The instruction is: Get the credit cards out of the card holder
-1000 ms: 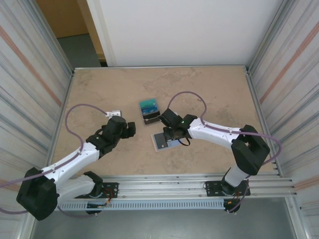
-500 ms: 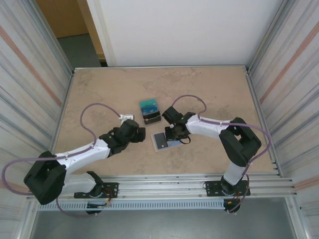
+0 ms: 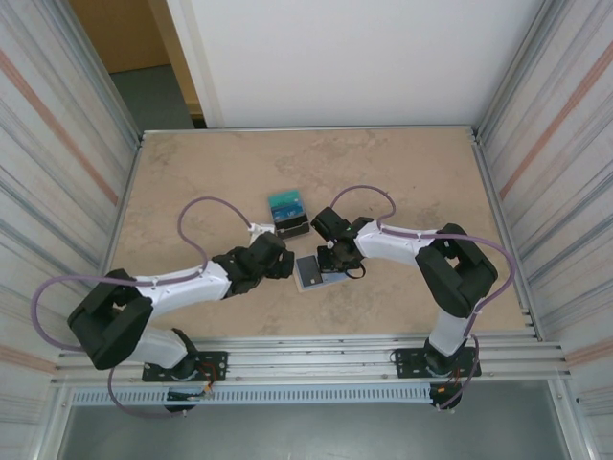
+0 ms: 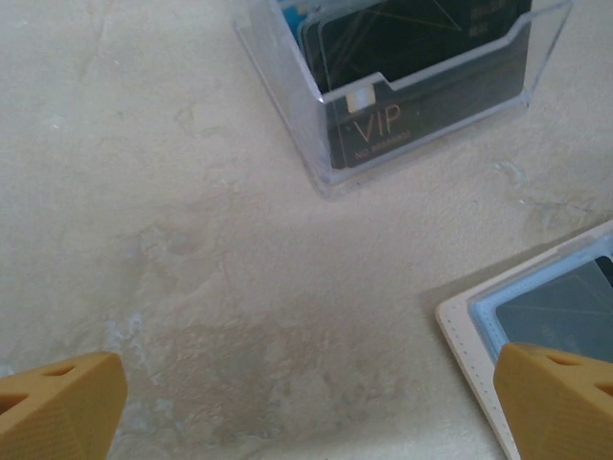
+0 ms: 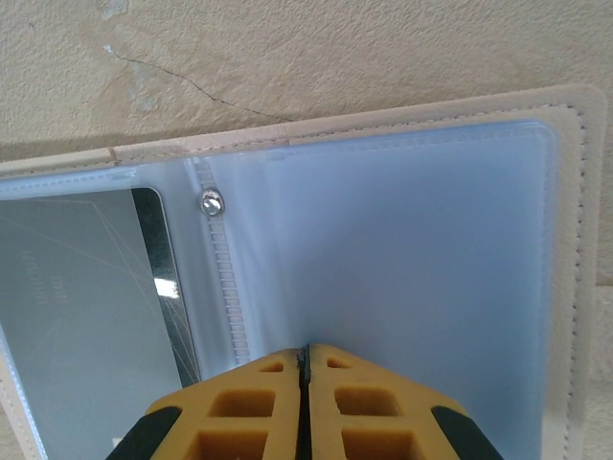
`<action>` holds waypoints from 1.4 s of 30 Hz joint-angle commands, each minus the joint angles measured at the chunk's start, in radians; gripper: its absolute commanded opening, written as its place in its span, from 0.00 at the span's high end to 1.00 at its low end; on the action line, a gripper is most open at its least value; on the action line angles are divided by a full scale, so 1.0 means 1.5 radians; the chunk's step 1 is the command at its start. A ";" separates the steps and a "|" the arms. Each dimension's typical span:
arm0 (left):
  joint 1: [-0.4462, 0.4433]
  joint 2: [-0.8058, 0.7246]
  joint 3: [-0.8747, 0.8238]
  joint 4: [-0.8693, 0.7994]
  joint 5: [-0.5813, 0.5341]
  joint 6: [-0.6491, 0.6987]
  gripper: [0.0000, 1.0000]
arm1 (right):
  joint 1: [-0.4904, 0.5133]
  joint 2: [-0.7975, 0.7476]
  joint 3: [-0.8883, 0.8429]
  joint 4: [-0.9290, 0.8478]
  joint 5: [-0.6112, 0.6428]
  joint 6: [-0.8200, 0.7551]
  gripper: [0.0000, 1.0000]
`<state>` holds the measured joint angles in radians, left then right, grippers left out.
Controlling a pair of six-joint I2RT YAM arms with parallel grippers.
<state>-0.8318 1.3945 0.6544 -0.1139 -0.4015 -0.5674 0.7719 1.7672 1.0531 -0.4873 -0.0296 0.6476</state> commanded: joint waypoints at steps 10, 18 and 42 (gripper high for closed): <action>-0.019 0.069 0.026 -0.005 0.016 -0.015 0.01 | -0.024 -0.080 -0.033 0.033 -0.049 0.011 0.80; -0.019 0.095 0.032 0.006 0.033 0.000 0.01 | -0.052 -0.089 -0.075 0.132 -0.170 0.032 0.71; -0.019 0.110 0.033 -0.003 0.028 -0.010 0.01 | -0.067 -0.010 -0.079 0.191 -0.217 0.026 0.73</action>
<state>-0.8532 1.5578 0.6849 -0.0998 -0.3374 -0.5735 0.6735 1.7306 0.9440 -0.2131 -0.3294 0.6773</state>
